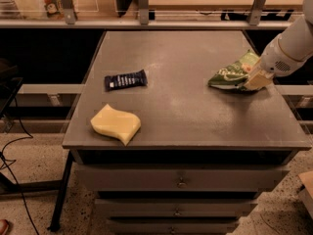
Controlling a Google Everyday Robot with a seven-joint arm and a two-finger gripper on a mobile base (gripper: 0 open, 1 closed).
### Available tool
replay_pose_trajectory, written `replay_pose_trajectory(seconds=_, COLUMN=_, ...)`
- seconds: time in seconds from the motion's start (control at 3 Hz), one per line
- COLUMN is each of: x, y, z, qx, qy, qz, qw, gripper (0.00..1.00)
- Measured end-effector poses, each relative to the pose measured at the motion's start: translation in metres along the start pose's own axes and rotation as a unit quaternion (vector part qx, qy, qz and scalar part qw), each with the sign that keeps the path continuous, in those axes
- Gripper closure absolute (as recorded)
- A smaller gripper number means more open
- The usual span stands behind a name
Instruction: Move green jalapeno chip bag near rxbar blueberry
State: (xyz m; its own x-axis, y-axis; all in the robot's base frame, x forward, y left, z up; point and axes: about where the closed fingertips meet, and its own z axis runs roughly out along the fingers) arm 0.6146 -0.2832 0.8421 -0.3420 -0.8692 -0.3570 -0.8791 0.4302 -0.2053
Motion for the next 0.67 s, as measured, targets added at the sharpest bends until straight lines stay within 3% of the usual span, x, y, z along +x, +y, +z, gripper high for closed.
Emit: replay_pose_trajectory(seconds=0.67, x=-0.035, y=-0.020, z=-0.028, qx=0.064, qy=-0.018, qz=-0.026, qw=0.9974, gripper=1.00)
